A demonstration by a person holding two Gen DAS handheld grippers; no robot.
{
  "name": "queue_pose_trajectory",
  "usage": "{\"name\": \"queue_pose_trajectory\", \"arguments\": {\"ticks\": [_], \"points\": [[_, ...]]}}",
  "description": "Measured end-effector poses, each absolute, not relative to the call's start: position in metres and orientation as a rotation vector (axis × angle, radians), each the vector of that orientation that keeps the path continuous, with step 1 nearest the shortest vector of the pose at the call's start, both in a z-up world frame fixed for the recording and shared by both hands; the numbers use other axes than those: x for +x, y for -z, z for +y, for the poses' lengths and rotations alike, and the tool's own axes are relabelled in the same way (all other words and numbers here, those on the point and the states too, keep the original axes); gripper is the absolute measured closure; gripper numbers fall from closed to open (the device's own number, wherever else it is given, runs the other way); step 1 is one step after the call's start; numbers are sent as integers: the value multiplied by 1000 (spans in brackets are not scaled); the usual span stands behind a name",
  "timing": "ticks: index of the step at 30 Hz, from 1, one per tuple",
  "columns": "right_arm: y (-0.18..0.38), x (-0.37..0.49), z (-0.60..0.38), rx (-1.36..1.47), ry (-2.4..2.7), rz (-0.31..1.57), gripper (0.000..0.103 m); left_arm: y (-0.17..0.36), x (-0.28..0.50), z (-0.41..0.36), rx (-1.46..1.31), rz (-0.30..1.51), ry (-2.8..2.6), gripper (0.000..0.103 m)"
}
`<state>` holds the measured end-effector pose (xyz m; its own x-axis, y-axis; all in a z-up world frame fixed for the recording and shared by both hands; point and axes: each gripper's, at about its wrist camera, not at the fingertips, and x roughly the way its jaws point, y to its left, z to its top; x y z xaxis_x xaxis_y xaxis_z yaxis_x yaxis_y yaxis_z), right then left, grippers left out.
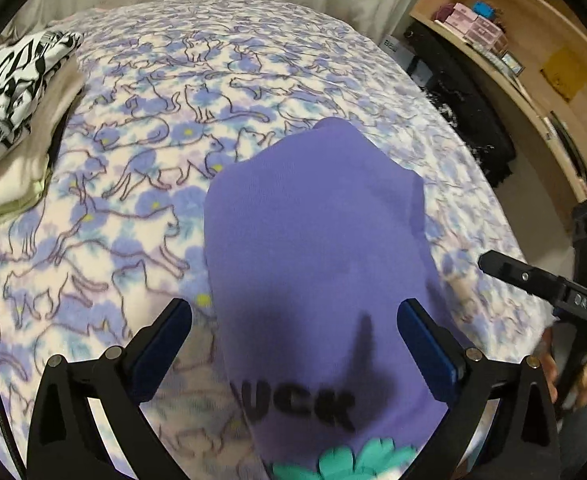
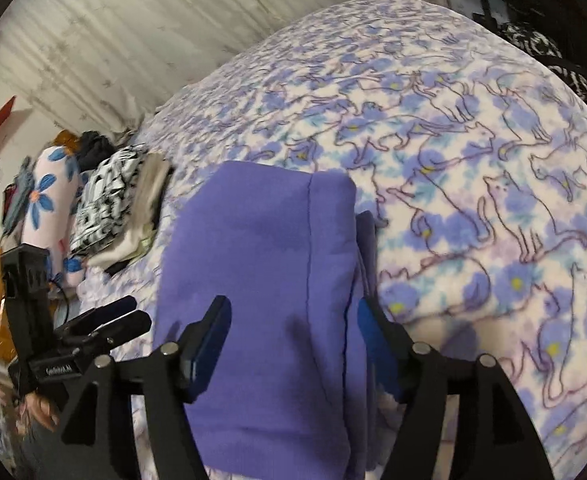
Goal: Fold large clothes
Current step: 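Lift the folded purple hoodie with both tools, pinching its sides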
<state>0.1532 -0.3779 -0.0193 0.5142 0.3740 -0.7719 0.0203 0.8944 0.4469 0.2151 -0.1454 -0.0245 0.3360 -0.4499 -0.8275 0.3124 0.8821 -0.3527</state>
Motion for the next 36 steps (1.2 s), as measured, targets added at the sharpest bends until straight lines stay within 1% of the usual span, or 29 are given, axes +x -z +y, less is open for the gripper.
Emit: {"name": "queue_pose_trajectory", "arguments": {"ticks": [3,10,12,13,14,15,16,18,22,23,24,30,34,35,36], "points": [[27,152,-384,437,-253,1065,31,27,206,-133,-174,1141,518,2],[71,162,-397,526,-326,1159,30,67,198,-135,-241,1225,617,2],[84,164,-398,541,-346,1184,26,84,196,-142,-255,1268,652,1],[90,165,-398,543,-354,1195,24,89,194,-144,-257,1262,648,1],[99,167,-397,540,-362,1218,20,92,194,-144,-263,1253,647,1],[107,169,-397,535,-367,1247,13,94,194,-144,-271,1243,647,1],[115,171,-395,534,-372,1273,9,95,195,-143,-278,1240,649,1],[129,175,-391,540,-396,1309,8,101,198,-142,-305,1244,660,1],[143,182,-385,586,-471,1304,6,113,204,-141,-361,1268,693,1],[146,185,-383,600,-481,1305,2,115,205,-141,-367,1271,700,1],[148,187,-382,607,-482,1306,0,117,206,-142,-375,1276,710,1],[155,193,-371,594,-487,1284,0,139,212,-144,-460,1298,767,1],[150,183,-368,561,-479,1224,2,150,212,-150,-523,1311,770,1],[149,181,-368,568,-485,1214,11,149,210,-153,-513,1306,752,1],[147,178,-367,612,-522,1202,32,147,209,-158,-494,1302,733,1]]}}
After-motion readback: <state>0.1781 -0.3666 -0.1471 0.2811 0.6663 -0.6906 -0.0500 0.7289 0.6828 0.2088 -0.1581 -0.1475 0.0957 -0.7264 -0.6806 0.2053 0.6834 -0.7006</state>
